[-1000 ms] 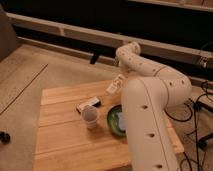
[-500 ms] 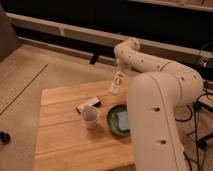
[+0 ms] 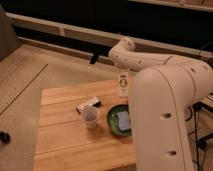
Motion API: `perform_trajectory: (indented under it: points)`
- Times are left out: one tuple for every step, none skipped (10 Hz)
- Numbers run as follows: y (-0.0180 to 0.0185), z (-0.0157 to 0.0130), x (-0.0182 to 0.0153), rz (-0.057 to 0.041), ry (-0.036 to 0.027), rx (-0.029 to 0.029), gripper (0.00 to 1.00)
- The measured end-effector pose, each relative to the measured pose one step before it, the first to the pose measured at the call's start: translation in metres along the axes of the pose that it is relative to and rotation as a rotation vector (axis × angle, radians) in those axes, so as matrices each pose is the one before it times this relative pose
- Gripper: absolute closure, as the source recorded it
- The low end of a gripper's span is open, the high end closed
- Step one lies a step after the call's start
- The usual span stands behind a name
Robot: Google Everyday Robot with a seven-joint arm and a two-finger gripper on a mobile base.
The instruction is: Stand the bottle upright
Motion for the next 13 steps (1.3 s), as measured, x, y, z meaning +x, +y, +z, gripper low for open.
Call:
perform_trajectory:
  points:
    - [-0.00150,-0.00801,-0.00727,-0.03049,-0.04184,0.01852,1.00]
    - [0.00009,-0.00503,-0.00540,-0.00316,-0.02622,0.00435,1.00]
    - [-0.00003,-0.00186,-0.00188,-0.00226,-0.01134,0.00270,1.00]
    - [0.00002,-0.00021,-0.00015,0.00015,-0.00095,0.00026,1.00]
    - [0.00002,0.00002,0.00002,-0.00001,0.00011,0.00004,1.00]
    - [-0.00003,0.00013,0.00006,0.00036,-0.00006,-0.00020,1.00]
    - [0.00106,0.00070,-0.00079,-0.00032,-0.00501,-0.00437,1.00]
    - [0.00390,0.00192,-0.00286,-0.00390,-0.01631,-0.01419,1.00]
    - [0.00653,0.00238,-0.00615,-0.01016,-0.02920,-0.02346,1.00]
    - [0.00763,0.00421,-0.00694,-0.02010,-0.03623,-0.02771,1.00]
    - [0.00501,0.00404,-0.00605,-0.02660,-0.03531,-0.02347,1.00]
    - [0.00257,0.00274,-0.00399,-0.02584,-0.02604,-0.01776,1.00]
    - [0.00278,0.00122,-0.00355,-0.01916,-0.02302,-0.01847,1.00]
